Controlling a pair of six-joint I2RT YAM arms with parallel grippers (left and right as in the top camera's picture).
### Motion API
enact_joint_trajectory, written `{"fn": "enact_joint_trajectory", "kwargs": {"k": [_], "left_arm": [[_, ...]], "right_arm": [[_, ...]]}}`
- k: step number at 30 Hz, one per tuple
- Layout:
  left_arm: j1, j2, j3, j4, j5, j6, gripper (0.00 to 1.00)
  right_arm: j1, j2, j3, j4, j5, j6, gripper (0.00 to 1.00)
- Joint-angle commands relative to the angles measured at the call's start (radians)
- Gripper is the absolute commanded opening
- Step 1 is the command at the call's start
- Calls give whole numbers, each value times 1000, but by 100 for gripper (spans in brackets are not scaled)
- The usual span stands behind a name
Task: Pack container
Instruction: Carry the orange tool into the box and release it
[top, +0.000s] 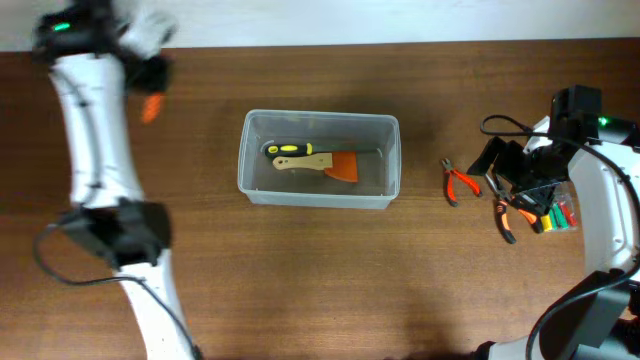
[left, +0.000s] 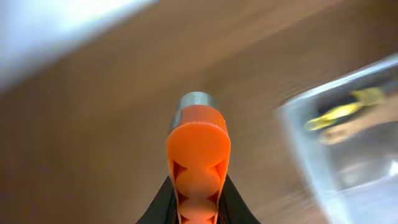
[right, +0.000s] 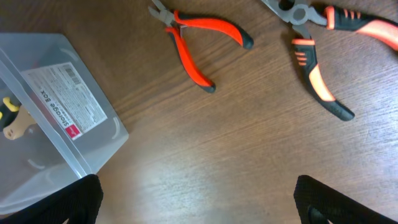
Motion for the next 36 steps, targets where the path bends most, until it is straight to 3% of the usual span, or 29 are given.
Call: {"fn": "enact_joint_trajectory", "kwargs": {"k": [1,8,15,18,20,21,22,23,30,36], "left_arm": [[-201,-55,60,-14,16,253,2],[-428,15,-79,69,-56,399,2],[-497,118,-227,101,-56,595,2],[-510,157,-248,126,-71,621,2],[-513,174,-248,142,-70,620,9],[-515,176,-248,143,-70,620,20],[-517,176,-248,143,-70,620,82],[-518,175,-248,142,-70,620,99],[-500,43,-202,146,-82,409,99],[-381,-144,-93,194,-287,100,99]], "right_arm": [[-6,3,15,-10,10,-8,98],[-60,2,15,-11,10,3,98],[-169,2,15,-57,10,3,99],[-204,2,15,-79,10,3,98],[-221,2,15,-91,10,3,99],[-229,2,15,-95,10,3,98],[-235,2,15,-96,10,2,99],[-237,2,15,-97,10,2,99],[-239,2,15,-82,80,2,98],[-238,2,15,-40,168,-36,99]]}}
